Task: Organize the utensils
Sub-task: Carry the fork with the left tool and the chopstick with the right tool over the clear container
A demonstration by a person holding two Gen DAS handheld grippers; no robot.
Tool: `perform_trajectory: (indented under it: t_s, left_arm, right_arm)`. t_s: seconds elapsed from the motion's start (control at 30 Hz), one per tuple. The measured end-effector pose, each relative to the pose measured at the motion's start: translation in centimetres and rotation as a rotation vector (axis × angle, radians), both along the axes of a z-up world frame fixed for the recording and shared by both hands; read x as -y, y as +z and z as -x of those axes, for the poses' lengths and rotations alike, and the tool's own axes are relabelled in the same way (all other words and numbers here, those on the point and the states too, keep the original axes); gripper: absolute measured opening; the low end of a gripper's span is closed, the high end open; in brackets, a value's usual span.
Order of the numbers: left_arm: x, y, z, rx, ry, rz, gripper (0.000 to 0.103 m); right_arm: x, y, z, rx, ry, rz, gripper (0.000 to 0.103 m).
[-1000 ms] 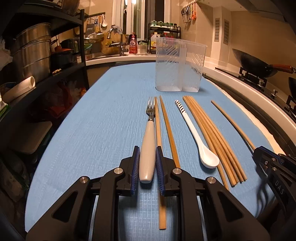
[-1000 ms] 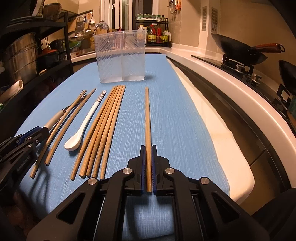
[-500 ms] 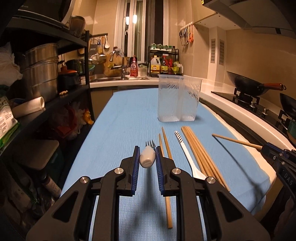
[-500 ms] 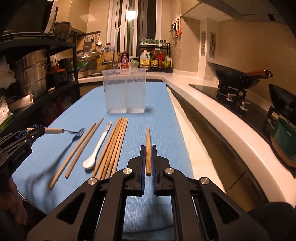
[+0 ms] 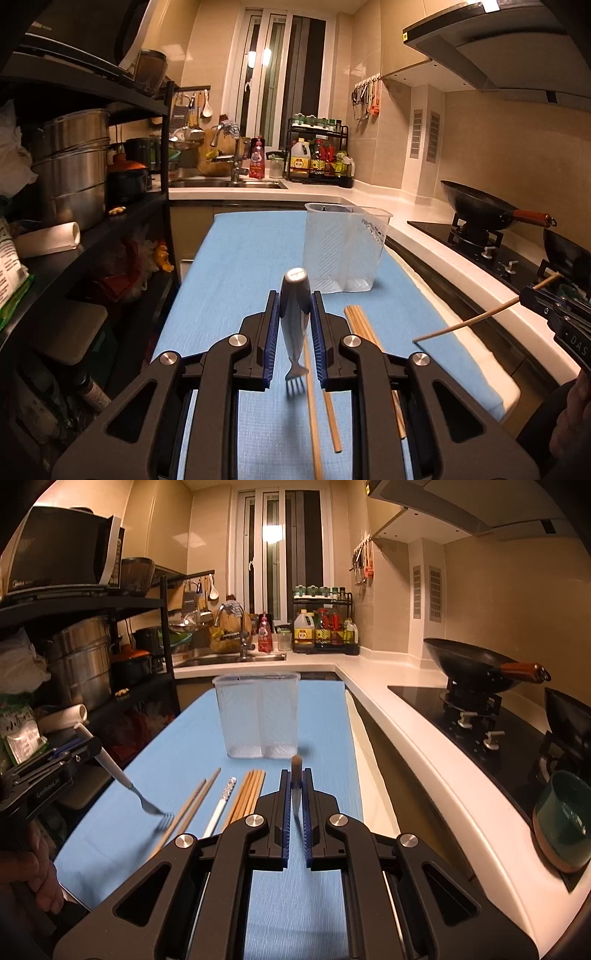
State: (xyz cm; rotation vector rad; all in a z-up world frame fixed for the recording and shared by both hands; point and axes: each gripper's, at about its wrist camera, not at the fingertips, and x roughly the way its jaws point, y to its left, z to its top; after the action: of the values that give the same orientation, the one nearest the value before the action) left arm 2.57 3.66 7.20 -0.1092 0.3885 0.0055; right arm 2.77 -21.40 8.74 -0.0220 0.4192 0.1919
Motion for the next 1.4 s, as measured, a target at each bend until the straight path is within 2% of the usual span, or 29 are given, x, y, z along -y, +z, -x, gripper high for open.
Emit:
perform_trajectory:
  t_s: [0.27, 0.4, 0.83, 1.07, 1.27, 1.4]
  left_arm:
    - [-1.5, 2.3, -3.0, -0.087, -0.047, 0.093, 0.017]
    - [-2.0, 3.6, -4.4, -0.117, -0.053, 0.104, 0.017]
    - [-1.4, 8.3, -8.8, -0.170, -0.082, 0.046, 0.017]
    - [-0.9, 12.2, -12.5, -0.155, -0.119, 0.031, 0.017]
    - [-0.2, 16.4, -16.2, -0.096, -0.152, 0.021, 0.017]
    - [0.1, 18.0, -19.1, -0.071, -0.156, 0.033, 0.017]
  right_arm:
    - [-0.1, 4.4, -2.9, -0.005, 0.053, -0.037, 0.006]
    - [-0.1, 5.9, -4.2, -0.010, 0.068, -0.066, 0.006]
    - [-1.2, 9.5, -8.7, -0.023, 0.087, -0.054, 0.006]
    - [-1.8, 13.9, -12.1, 0.014, 0.112, -0.062, 0.006]
    - [-3.1, 17.9, -16.0, 0.069, 0.127, -0.060, 0.006]
    - [-3.7, 19.2, -18.4, 0.097, 0.128, -0.081, 0.006]
